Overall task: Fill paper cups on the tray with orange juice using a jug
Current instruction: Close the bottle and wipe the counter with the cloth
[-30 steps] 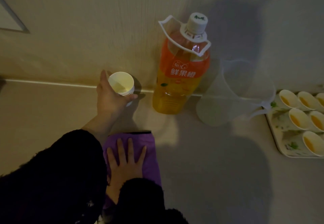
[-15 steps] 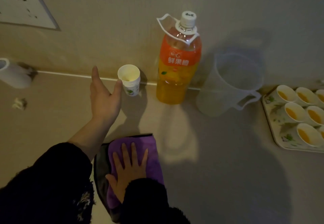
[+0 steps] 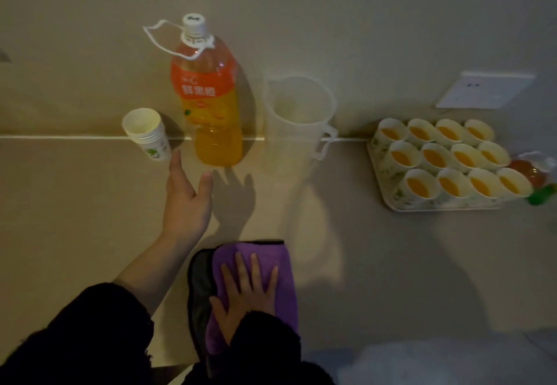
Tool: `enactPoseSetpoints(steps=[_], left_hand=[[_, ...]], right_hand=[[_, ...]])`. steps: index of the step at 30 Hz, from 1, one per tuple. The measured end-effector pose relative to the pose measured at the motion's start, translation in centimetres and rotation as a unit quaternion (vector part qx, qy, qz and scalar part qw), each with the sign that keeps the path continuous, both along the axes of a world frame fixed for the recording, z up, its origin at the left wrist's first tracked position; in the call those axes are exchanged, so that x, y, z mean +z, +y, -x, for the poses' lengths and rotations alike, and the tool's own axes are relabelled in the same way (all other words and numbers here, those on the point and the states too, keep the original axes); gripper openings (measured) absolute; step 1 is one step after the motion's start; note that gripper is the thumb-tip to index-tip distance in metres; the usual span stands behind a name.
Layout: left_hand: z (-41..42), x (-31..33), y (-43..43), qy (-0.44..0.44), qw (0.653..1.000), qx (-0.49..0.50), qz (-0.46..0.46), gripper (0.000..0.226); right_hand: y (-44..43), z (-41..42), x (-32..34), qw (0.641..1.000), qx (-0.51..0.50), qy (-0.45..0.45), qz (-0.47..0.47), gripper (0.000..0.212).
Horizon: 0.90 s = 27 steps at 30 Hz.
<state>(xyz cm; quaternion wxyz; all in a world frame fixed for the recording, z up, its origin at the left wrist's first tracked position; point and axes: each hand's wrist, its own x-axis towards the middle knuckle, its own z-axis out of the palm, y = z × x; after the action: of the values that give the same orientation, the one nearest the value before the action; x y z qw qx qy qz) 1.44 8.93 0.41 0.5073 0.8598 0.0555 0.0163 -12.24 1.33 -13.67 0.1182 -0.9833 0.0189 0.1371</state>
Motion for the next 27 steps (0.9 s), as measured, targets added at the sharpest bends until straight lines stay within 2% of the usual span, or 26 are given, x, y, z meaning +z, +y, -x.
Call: enactPoseSetpoints(steps=[4,11,17,22,27], left_hand=[[1.6,0.0,-3.1,0.025,0.999,-0.048,-0.009,0.067],[3.5,-0.5,-6.4,0.081,0.990,-0.113,-0.025,0.067],[5.0,-1.0,-7.0,0.098,0.989,-0.108,-0.033,0.067],[6.4,-1.8,-6.5,0.124,0.986,-0.104,-0.024,0.065],[7.0,-1.9,-5.5,0.140,0.983,-0.114,-0.018,0.065]], right_hand=[[-4.2,0.4,0.1,0.999,-0.032,0.017,0.003,0.062],[-10.3,0.8,0.3,0.998,-0.059,-0.008,0.015,0.059],[-15.1,0.2,0.2,0.996,-0.079,-0.013,0.029,0.057],[-19.8,0.5,0.6,0.990,-0.111,0.030,0.080,0.073],[-22.7,0.8,1.2,0.976,-0.193,0.069,0.077,0.054]])
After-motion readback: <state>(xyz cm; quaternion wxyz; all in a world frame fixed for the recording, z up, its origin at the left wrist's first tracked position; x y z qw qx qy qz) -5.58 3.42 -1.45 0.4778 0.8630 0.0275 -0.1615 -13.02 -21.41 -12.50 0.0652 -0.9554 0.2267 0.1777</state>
